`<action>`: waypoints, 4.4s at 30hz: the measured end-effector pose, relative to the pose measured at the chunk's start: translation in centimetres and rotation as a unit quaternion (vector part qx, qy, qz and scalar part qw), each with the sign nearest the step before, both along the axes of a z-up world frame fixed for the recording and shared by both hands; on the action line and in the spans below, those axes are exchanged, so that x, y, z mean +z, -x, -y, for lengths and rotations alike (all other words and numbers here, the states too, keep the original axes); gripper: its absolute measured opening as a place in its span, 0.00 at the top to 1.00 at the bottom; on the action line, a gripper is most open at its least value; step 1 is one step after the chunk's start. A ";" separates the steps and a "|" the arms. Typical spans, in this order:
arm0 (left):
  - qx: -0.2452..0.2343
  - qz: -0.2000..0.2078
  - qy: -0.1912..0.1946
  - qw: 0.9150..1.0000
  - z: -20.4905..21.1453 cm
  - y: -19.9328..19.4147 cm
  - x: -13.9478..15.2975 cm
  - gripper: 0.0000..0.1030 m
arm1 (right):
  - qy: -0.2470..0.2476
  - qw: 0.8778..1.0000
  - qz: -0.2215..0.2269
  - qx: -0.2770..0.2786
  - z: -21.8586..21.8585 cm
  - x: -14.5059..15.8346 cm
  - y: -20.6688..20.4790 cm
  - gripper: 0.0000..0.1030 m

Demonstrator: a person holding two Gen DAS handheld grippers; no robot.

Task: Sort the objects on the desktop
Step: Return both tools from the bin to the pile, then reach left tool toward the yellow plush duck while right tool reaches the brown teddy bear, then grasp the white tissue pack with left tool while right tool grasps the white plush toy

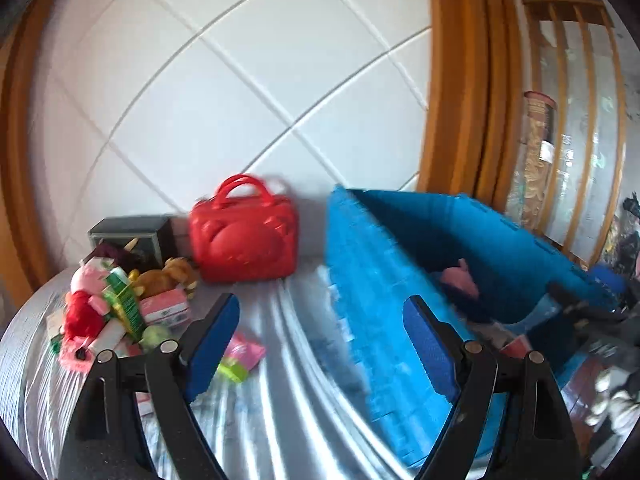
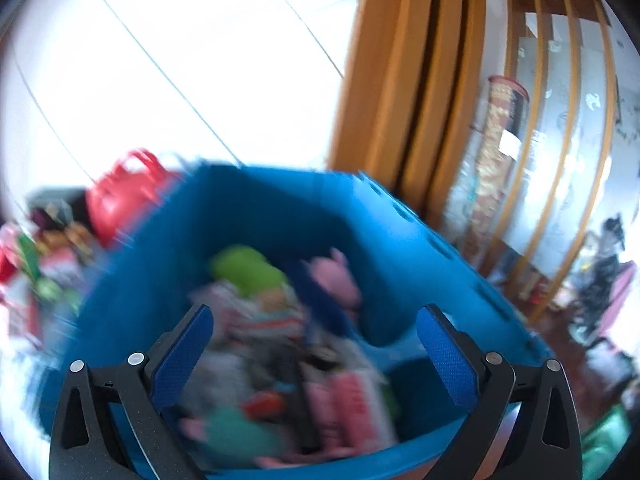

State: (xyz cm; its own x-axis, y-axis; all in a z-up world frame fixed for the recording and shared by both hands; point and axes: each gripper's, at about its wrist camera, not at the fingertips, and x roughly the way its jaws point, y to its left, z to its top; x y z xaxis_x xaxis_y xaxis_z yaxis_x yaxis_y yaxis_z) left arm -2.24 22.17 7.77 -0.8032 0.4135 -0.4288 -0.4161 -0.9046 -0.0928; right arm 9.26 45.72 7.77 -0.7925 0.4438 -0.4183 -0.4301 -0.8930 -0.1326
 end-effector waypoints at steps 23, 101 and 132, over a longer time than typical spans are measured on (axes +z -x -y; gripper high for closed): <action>0.254 0.213 0.024 0.943 32.8 11.2 -17.7 0.18 | 0.087 0.978 0.024 0.190 23.6 -7.5 14.5 0.00; 0.149 0.215 0.200 0.944 30.3 50.8 -21.0 0.18 | 0.102 0.897 0.316 0.290 34.3 -20.1 55.7 0.00; 0.138 0.205 0.165 0.955 33.9 48.1 -18.9 0.34 | 0.185 0.895 0.301 0.272 36.3 -24.0 63.5 0.58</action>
State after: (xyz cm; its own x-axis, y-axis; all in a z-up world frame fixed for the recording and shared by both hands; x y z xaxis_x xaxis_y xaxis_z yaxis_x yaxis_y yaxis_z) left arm -50.39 -11.77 -11.14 -0.5994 -0.0010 -0.8005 -0.1480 -0.9826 0.1121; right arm -54.25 9.47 -16.25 -0.4313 -0.1963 -0.8806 0.1324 -0.9792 0.1534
